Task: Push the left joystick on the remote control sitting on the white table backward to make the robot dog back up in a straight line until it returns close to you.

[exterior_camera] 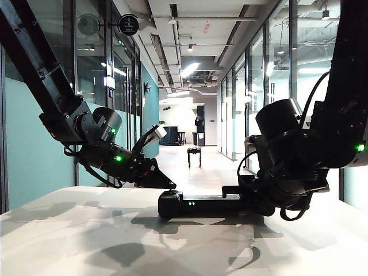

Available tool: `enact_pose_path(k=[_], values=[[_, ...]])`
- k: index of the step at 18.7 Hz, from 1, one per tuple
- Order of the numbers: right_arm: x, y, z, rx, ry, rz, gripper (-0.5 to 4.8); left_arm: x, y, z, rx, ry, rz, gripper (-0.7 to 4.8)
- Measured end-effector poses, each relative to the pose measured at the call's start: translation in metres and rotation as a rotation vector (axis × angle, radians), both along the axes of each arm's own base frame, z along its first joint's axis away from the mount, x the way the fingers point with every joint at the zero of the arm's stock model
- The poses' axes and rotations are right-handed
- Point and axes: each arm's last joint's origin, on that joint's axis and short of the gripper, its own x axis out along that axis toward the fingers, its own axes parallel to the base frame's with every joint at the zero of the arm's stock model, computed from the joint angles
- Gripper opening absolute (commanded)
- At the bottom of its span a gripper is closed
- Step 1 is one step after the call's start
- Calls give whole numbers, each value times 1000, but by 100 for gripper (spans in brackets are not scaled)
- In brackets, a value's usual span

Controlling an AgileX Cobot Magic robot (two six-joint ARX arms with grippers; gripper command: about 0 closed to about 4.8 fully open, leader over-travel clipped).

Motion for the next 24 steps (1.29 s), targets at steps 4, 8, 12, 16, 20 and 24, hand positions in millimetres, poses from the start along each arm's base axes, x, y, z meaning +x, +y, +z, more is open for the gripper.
enact_pose_path(k=[4,8,12,16,20,24], values=[[0,0,0,0,0,0,198,0,0,0,0,0,0,-6],[0,0,0,0,0,0,198,0,0,0,0,0,0,-6],[0,0,0,0,1,0,198,0,0,0,1,2,0,-6],[0,0,0,0,1,0,198,0,0,0,1,4,0,-6],[0,0,0,-1,1,-1,198,0,0,0,1,5,0,-6],[0,0,0,-1,0,-1,198,-1,0,-1,4,4,-8,-6]])
